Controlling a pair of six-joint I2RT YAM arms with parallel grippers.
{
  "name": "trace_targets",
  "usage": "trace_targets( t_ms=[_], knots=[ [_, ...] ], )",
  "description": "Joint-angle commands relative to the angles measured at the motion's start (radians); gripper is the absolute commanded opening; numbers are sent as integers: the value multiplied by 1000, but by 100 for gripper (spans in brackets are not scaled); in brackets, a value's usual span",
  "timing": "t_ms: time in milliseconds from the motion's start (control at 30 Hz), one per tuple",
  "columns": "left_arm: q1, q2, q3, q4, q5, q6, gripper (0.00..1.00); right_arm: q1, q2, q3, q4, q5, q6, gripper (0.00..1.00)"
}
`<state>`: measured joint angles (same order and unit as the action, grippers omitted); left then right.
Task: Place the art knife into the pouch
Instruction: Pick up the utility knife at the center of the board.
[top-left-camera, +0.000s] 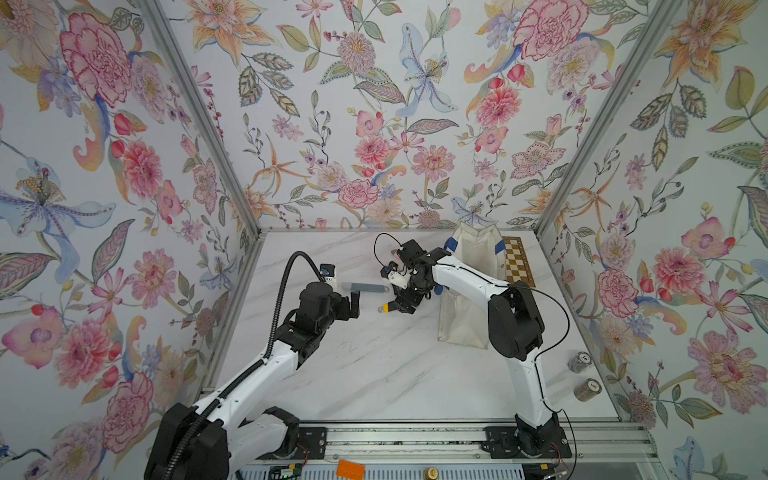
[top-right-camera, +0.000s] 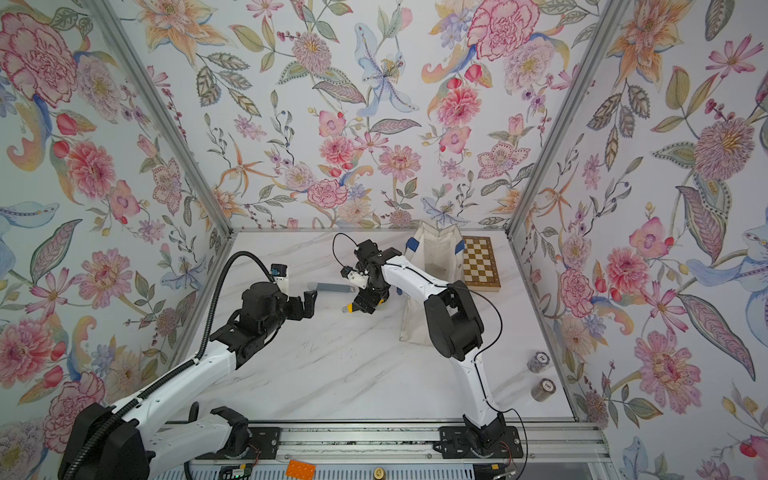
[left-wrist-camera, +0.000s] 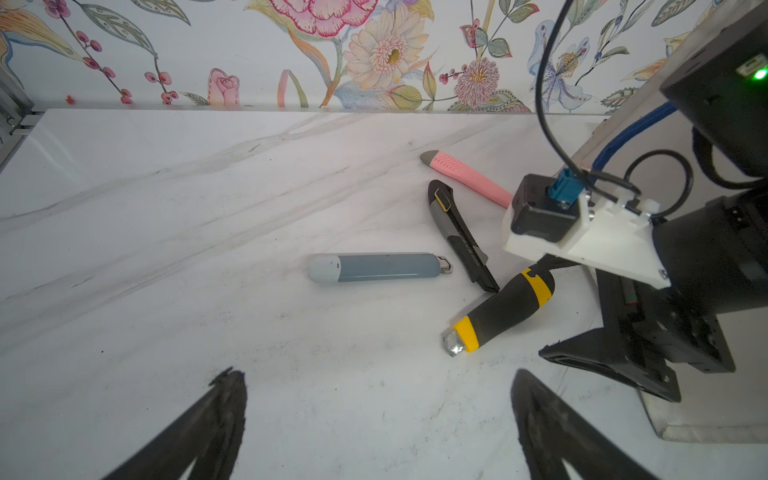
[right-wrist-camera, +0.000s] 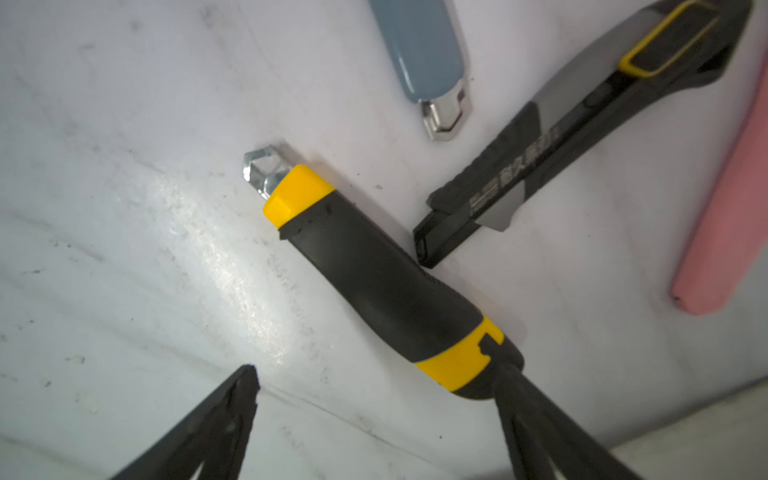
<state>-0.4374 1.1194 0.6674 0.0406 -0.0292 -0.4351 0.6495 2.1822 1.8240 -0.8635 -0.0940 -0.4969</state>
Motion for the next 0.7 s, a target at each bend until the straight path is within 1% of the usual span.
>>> trace_targets(
  t_ms=[0,100,167,233,367,500,600,667],
  knots=[
    [9,24,-1,22,31,-14,99,4,17,-14,-43,-27,-94,87],
    [9,40,-2,45,76,-34,99,4,52,-3,-48,4,-91,83],
    [9,45,-3,61,104,-47,99,4,80,8,-50,52,-71,79],
    [9,49,-6,70,111,-54,99,10,100,6,-50,73,-67,79],
    [9,56,-6,68,112,-52,100,7,131,17,-50,79,-50,71],
    [9,59,-6,64,123,-46,99,8,143,33,-49,59,-47,70],
    [9,54,-5,62,130,-44,99,10,133,50,-50,51,-54,69],
    [9,47,-8,63,132,-44,100,10,117,62,-48,53,-60,70]
  ],
)
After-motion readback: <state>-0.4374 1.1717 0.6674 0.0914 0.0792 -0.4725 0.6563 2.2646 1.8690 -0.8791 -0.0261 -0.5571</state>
